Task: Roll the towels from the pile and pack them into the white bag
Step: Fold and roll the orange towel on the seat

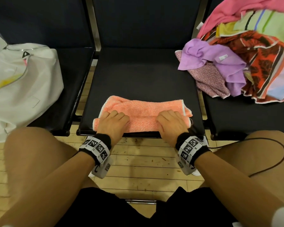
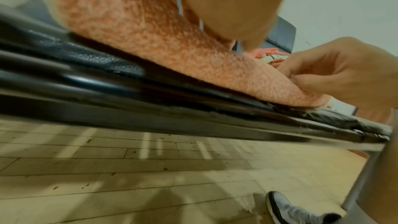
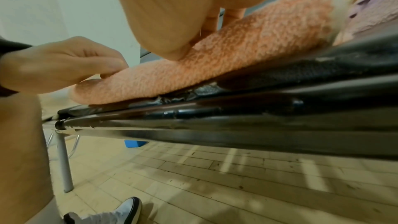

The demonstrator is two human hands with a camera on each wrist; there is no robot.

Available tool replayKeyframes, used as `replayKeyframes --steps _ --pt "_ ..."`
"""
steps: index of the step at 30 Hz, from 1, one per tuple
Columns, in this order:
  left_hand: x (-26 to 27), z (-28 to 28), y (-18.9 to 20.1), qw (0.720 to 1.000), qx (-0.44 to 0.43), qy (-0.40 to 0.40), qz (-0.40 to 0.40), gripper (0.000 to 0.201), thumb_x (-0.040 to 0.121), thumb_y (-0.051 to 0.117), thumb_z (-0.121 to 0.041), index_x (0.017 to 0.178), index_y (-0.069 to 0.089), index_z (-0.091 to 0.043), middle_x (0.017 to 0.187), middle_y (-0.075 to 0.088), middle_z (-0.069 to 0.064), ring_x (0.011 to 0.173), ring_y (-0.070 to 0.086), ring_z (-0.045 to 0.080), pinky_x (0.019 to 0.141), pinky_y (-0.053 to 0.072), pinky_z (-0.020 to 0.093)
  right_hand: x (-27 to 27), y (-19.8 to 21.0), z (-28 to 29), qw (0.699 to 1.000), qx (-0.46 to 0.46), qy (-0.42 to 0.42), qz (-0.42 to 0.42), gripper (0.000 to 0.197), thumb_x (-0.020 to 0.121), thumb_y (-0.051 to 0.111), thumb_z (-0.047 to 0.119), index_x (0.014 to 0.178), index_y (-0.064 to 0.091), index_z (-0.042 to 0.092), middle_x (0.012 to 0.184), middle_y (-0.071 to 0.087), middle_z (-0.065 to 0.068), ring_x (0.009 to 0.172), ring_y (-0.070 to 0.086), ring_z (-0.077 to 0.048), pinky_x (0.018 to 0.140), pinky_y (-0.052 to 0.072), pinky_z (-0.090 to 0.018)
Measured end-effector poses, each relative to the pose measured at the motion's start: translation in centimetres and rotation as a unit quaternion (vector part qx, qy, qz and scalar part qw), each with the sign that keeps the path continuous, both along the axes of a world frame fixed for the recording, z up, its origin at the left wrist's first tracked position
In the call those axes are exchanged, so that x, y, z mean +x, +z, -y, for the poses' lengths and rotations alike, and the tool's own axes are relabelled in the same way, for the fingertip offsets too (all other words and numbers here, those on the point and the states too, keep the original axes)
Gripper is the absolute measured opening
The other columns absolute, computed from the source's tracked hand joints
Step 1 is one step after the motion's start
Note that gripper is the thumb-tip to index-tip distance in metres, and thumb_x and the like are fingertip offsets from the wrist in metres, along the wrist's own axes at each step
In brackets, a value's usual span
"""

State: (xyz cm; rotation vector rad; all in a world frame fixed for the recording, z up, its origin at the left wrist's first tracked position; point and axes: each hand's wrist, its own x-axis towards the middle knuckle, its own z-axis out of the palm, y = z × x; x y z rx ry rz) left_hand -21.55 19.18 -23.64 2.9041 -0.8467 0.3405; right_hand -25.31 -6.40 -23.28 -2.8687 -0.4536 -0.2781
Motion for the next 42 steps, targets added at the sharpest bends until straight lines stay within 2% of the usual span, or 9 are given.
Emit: replayKeyframes --steps 4,7,11,15,20,26,32,36,42 --pt "-0.9 0.1 0.4 0.998 0.015 -0.006 -0.054 0.042 0.085 0.050 -0.058 0.095 0.069 -0.022 0.090 0.066 -0.005 0.085 0.057 0.023 0.078 0.043 0.042 -0.5 -0.4 0.1 1.000 0.008 0.000 -0.010 0.023 0.081 0.062 0.026 0.099 0.072 0.017 0.100 0.068 0.004 0.095 0.057 -0.020 0.092 0.038 -0.035" --pt "-0.9 -0.3 0.2 0.996 0.038 0.002 -0.083 0.049 0.079 0.045 -0.050 0.113 0.065 -0.020 0.104 0.069 -0.004 0.099 0.055 0.024 0.091 0.039 0.044 -0.8 -0.3 0.2 0.999 -0.007 -0.009 -0.053 0.039 0.076 0.067 0.032 0.111 0.067 0.016 0.109 0.067 0.002 0.102 0.058 -0.023 0.097 0.040 -0.039" --pt "-0.5 -0.4 0.7 0.995 0.015 0.019 -0.096 0.051 0.078 0.046 -0.038 0.124 0.058 -0.019 0.091 0.071 -0.002 0.095 0.057 0.025 0.094 0.037 0.044 -0.3 0.5 0.1 0.996 -0.020 -0.020 -0.080 0.041 0.085 0.053 0.029 0.123 0.062 0.016 0.109 0.069 0.000 0.102 0.059 -0.023 0.101 0.035 -0.038" --pt "-1.1 -0.3 0.7 0.990 0.033 0.007 -0.141 0.053 0.082 0.031 -0.046 0.128 0.049 -0.024 0.091 0.067 -0.003 0.082 0.060 0.024 0.089 0.040 0.041 -0.3 1.8 0.2 0.985 -0.067 -0.011 -0.157 0.041 0.084 0.029 0.040 0.105 0.060 0.022 0.089 0.068 0.002 0.079 0.057 -0.020 0.095 0.040 -0.037" --pt "-0.9 -0.1 -0.1 0.998 0.021 0.022 -0.058 0.037 0.086 0.044 -0.044 0.113 0.058 -0.023 0.103 0.061 0.000 0.092 0.056 0.024 0.082 0.041 0.043 -0.6 1.7 0.5 0.985 0.012 -0.049 -0.164 0.037 0.085 0.047 0.040 0.116 0.052 0.022 0.107 0.061 0.002 0.090 0.058 -0.022 0.082 0.049 -0.036" --pt "-0.4 -0.2 -0.3 1.000 0.002 0.005 0.017 0.028 0.096 0.044 -0.036 0.090 0.068 -0.021 0.091 0.067 -0.003 0.084 0.056 0.024 0.076 0.037 0.039 -0.4 0.3 0.4 1.000 -0.004 -0.018 -0.017 0.010 0.084 0.061 0.020 0.092 0.068 0.018 0.096 0.065 0.002 0.089 0.056 -0.022 0.083 0.046 -0.038" --pt "-1.1 -0.3 -0.4 0.998 0.041 0.004 -0.056 0.056 0.083 0.051 -0.062 0.114 0.067 -0.019 0.116 0.065 -0.002 0.110 0.056 0.024 0.100 0.038 0.046 -0.9 0.5 0.5 0.996 -0.059 -0.030 -0.063 0.038 0.078 0.061 0.044 0.108 0.067 0.021 0.109 0.065 0.005 0.101 0.057 -0.020 0.094 0.037 -0.041" --pt "-0.8 -0.5 0.0 0.998 -0.001 0.014 -0.062 0.048 0.078 0.044 -0.039 0.112 0.069 -0.018 0.118 0.064 0.003 0.111 0.053 0.027 0.102 0.035 0.047 -0.7 0.9 0.6 0.994 -0.062 -0.032 -0.088 0.038 0.085 0.056 0.035 0.119 0.064 0.021 0.115 0.067 0.002 0.107 0.057 -0.021 0.100 0.033 -0.038" --pt "-0.6 0.1 1.0 0.996 0.018 0.024 -0.083 0.046 0.084 0.033 -0.041 0.107 0.067 -0.020 0.092 0.070 -0.002 0.086 0.062 0.022 0.091 0.037 0.043 -0.4 2.8 0.8 0.985 -0.036 -0.056 -0.162 0.031 0.087 0.045 0.038 0.115 0.048 0.024 0.085 0.064 0.003 0.078 0.059 -0.026 0.068 0.036 -0.033"
